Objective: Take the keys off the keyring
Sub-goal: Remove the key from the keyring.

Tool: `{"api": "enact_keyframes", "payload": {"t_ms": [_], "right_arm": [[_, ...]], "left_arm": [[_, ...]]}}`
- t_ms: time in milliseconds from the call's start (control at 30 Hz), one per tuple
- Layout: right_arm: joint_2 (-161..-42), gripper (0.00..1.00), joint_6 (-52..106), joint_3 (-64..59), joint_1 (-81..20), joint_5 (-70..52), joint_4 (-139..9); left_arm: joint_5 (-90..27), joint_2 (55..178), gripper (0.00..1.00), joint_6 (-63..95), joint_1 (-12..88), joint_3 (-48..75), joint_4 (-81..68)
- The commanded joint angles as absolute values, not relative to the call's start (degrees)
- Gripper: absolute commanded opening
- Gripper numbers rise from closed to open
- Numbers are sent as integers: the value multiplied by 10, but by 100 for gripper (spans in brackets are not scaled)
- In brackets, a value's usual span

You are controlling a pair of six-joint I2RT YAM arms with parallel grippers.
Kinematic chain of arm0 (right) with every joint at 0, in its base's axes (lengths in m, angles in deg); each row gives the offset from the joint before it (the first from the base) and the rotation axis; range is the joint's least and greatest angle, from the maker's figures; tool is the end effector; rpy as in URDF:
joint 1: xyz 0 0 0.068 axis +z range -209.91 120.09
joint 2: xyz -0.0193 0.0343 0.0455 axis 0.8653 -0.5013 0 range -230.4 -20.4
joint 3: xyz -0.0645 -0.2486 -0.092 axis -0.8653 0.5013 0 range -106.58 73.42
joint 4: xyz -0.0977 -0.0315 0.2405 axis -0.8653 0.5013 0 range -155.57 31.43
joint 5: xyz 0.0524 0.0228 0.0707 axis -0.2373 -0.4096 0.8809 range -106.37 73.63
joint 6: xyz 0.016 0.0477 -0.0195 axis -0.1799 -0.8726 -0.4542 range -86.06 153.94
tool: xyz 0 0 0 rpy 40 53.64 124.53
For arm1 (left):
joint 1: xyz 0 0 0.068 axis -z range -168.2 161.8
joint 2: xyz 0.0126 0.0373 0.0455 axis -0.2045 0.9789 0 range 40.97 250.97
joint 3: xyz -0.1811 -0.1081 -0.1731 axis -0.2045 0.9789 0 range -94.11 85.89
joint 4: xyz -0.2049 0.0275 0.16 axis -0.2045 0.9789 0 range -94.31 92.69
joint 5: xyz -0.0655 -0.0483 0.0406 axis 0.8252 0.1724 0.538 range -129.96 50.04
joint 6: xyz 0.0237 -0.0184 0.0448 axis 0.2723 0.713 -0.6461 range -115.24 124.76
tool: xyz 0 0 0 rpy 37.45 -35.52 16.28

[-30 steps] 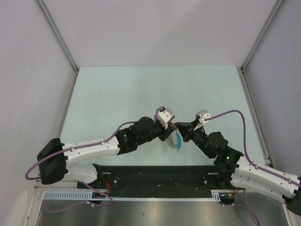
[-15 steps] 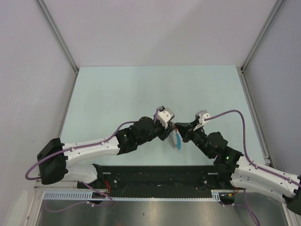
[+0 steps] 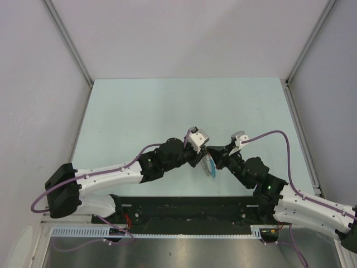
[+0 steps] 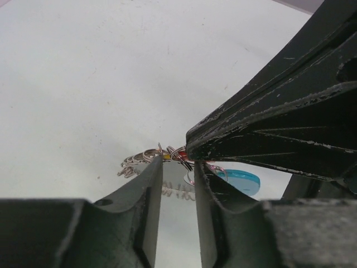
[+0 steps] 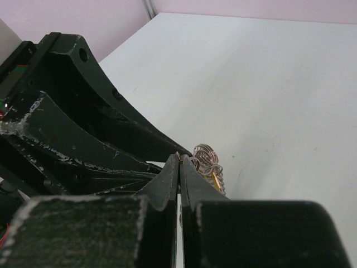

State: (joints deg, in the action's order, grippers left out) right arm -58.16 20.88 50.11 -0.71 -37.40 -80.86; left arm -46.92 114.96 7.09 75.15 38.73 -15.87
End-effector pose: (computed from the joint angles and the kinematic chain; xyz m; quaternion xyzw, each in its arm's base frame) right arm 0.0985 0.1402 0.2737 -0.1509 0.6859 0.3094 0.6412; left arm 0.1378 -0.2647 0.2815 0.3710 0.7022 -0.2880 0.5351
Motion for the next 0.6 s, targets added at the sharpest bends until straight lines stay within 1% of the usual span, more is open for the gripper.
{"api": "enact_keyframes", "payload": {"t_ms": [0, 33, 67, 133, 267, 400, 567], "right_arm": [[-571, 0, 195, 469, 2, -378, -853], [-569, 0, 194, 469, 2, -378, -853], [-567, 0, 193, 469, 4, -379, -852], [-560, 0, 193, 469, 3, -376, -850], [-546, 0, 195, 469, 3, -381, -825], [-518, 0, 203, 472, -7, -390, -784], [-506, 0, 179, 486, -48, -329, -766]], "left_arm": [[-453, 1155, 30, 56, 753, 353, -178], [-447, 1156, 27, 53, 753, 351, -172], [-444, 1158, 14, 51, 752, 349, -171], [-437, 1158, 0, 49, 753, 347, -163], [-417, 1137, 1, 13, 753, 357, -160], [-377, 1093, 0, 2, 744, 407, -200], [-315, 1061, 1, 12, 721, 440, -238]]}}
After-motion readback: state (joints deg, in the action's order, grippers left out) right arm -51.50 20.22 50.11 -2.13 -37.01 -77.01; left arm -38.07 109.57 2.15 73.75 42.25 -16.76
